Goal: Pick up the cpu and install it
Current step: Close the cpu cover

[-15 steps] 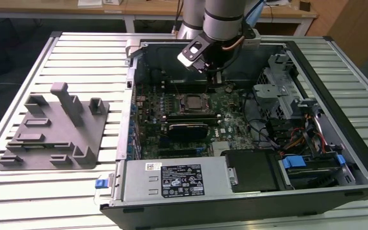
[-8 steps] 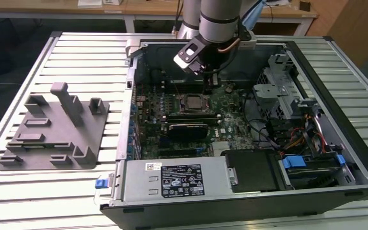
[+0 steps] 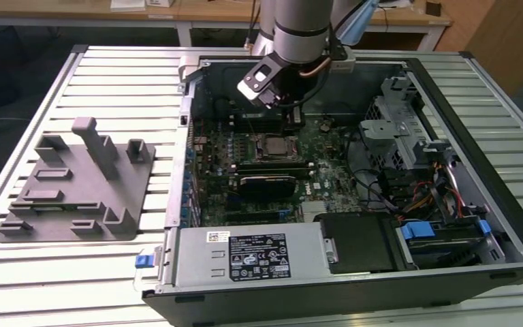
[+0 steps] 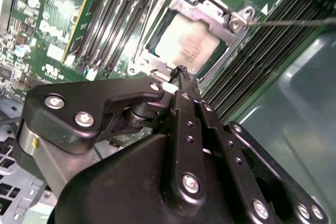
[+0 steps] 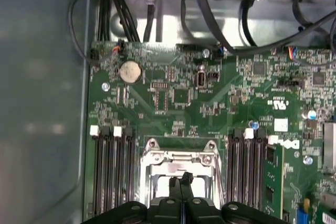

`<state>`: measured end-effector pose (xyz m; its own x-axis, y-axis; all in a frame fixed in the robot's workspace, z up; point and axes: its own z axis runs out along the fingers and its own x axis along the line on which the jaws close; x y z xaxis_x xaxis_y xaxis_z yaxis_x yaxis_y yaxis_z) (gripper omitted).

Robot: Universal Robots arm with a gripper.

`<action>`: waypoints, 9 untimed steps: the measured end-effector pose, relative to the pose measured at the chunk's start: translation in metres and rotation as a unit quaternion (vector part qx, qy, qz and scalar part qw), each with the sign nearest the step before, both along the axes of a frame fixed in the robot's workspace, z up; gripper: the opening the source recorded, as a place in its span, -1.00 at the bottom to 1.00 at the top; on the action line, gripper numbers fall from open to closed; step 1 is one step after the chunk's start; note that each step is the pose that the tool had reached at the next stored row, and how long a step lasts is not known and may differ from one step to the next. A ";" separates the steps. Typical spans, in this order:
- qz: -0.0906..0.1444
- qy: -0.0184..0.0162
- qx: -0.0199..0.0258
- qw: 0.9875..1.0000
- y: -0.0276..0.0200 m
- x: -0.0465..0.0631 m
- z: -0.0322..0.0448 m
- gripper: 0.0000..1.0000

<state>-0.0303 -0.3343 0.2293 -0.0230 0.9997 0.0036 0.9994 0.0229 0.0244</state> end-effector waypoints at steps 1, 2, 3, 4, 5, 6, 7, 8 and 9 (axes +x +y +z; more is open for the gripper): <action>0.000 0.000 0.000 1.000 0.0000 -0.002 -0.0004 -0.79; 0.000 0.000 0.000 1.000 0.0000 -0.004 -0.0008 -0.79; 0.000 0.000 0.000 1.000 -0.0001 -0.005 -0.0011 -0.79; 0.000 0.000 0.000 1.000 -0.0001 -0.007 -0.0014 -0.79; 0.000 0.000 0.000 1.000 -0.0002 -0.008 -0.0017 -0.79; 0.000 0.000 0.000 1.000 -0.0004 -0.009 -0.0019 -0.79; 0.000 0.000 0.000 1.000 -0.0007 -0.010 -0.0022 -0.79; 0.000 0.000 0.000 1.000 -0.0011 -0.011 -0.0025 -0.79; 0.000 0.000 0.000 1.000 -0.0015 -0.012 -0.0029 -0.79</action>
<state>-0.0424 -0.3358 0.2264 -0.0229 0.9997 0.0036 0.9994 0.0228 0.0244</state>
